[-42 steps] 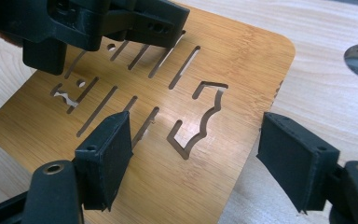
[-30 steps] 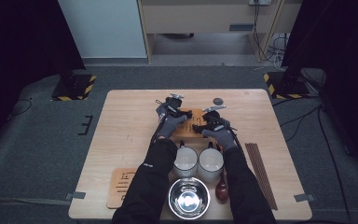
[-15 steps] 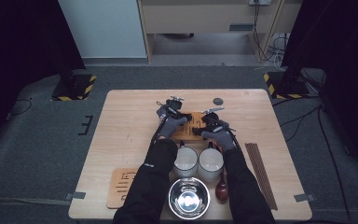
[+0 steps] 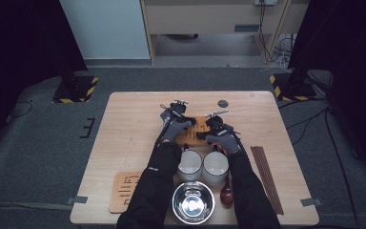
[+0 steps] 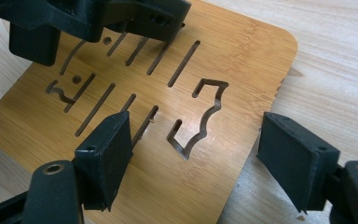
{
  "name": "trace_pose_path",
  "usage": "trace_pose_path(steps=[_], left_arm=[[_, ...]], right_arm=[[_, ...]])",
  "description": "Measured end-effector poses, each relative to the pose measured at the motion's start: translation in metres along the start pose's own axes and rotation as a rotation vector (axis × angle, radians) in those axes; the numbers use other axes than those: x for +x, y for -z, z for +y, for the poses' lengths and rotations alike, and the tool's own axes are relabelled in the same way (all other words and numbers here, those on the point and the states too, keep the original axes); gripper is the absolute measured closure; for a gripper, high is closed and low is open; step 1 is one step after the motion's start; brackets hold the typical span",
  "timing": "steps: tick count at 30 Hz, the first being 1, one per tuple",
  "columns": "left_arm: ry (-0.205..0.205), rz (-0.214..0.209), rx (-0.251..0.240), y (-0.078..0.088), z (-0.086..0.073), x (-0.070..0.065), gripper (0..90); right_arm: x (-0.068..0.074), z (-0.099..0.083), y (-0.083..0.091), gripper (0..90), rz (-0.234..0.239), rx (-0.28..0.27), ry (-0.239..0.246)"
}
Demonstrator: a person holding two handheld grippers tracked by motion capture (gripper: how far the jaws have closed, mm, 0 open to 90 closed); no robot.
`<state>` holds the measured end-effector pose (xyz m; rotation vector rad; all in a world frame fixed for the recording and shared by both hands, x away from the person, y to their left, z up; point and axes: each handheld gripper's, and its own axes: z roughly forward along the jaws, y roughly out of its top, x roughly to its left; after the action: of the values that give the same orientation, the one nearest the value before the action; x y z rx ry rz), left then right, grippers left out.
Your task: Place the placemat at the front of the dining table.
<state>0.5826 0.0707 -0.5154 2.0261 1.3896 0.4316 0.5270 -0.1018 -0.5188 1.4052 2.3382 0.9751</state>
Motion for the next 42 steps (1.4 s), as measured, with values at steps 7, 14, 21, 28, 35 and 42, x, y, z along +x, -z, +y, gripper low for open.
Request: trace_pose_path(steps=[7,14,21,28,35,42], left_arm=[[0.028,-0.011,0.047,-0.003,-0.004,0.002,16.8],[0.039,-0.02,0.048,-0.002,-0.003,0.003,15.9],[0.048,-0.043,-0.02,0.009,0.003,0.006,13.6],[0.01,-0.056,-0.105,0.03,0.013,0.006,14.3],[-0.052,-0.072,-0.188,0.068,0.02,0.01,16.2],[-0.099,-0.082,-0.229,0.092,0.011,0.023,16.7]], right_arm=[[0.001,-0.002,-0.002,25.6,0.014,0.035,-0.007],[0.001,-0.003,-0.002,24.9,0.019,0.031,-0.01],[0.0,-0.001,0.004,22.8,0.02,-0.024,0.001],[-0.01,0.007,0.025,22.7,-0.01,-0.127,-0.015],[-0.019,0.013,0.049,20.9,-0.028,-0.211,-0.01],[-0.021,0.015,0.063,18.9,-0.058,-0.253,0.013]])
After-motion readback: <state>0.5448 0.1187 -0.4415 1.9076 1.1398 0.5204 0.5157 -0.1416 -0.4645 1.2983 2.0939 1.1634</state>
